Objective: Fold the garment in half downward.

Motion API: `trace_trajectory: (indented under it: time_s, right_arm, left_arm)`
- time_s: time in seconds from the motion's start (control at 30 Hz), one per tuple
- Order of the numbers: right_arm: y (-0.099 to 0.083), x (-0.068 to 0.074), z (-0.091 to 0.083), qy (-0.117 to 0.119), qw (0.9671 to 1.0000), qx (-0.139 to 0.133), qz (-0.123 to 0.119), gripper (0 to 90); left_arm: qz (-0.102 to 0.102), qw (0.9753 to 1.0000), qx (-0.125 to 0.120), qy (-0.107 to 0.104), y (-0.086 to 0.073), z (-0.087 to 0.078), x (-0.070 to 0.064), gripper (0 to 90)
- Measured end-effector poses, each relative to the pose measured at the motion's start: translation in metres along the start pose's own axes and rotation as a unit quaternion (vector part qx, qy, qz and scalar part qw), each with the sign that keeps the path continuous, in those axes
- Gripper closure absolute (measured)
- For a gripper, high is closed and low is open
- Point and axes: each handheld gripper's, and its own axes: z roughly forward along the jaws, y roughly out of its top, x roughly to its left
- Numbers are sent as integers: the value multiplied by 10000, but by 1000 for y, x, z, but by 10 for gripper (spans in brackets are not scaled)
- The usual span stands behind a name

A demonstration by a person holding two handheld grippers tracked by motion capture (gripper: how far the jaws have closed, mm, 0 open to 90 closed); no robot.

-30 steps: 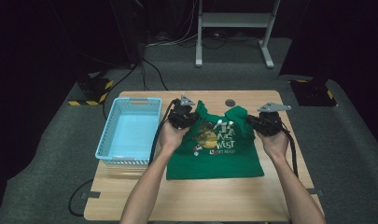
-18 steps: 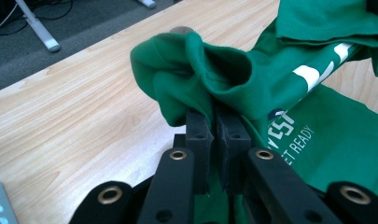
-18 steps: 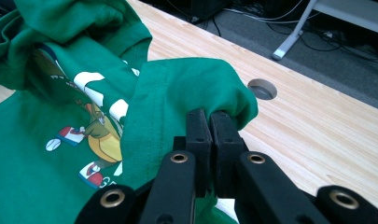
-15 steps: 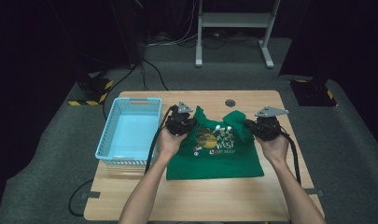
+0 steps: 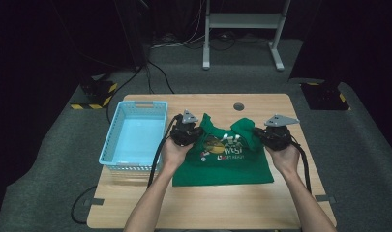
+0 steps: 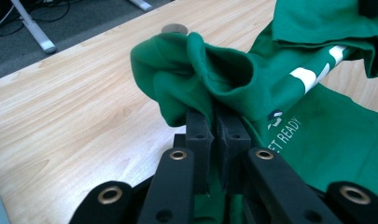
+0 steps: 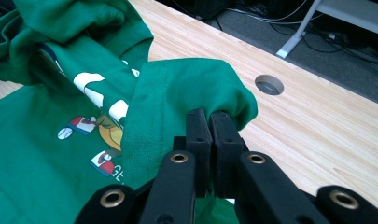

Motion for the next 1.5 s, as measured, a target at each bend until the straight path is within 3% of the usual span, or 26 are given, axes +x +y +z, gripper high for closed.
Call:
trace_trajectory:
  time_s: [0.37, 0.87, 1.3, 1.5]
  right_arm:
    - [-4, 9, -3, 81, 9999, 68, -20, 880]
    - [-27, 15, -4, 107, 9999, -9, 122, 880]
    - [-48, 20, -5, 134, 9996, 12, 237, 880]
    - [-59, 23, -4, 110, 9995, 20, 288, 880]
  left_arm:
    - [18, 10000, -1, -40, -13, -4, -5, 844]
    - [-67, 9999, -37, -117, -33, -2, -14, 844]
    - [190, 9995, 140, -188, -50, -4, -27, 843]
    - [136, 9995, 213, -181, -63, -4, -29, 857]
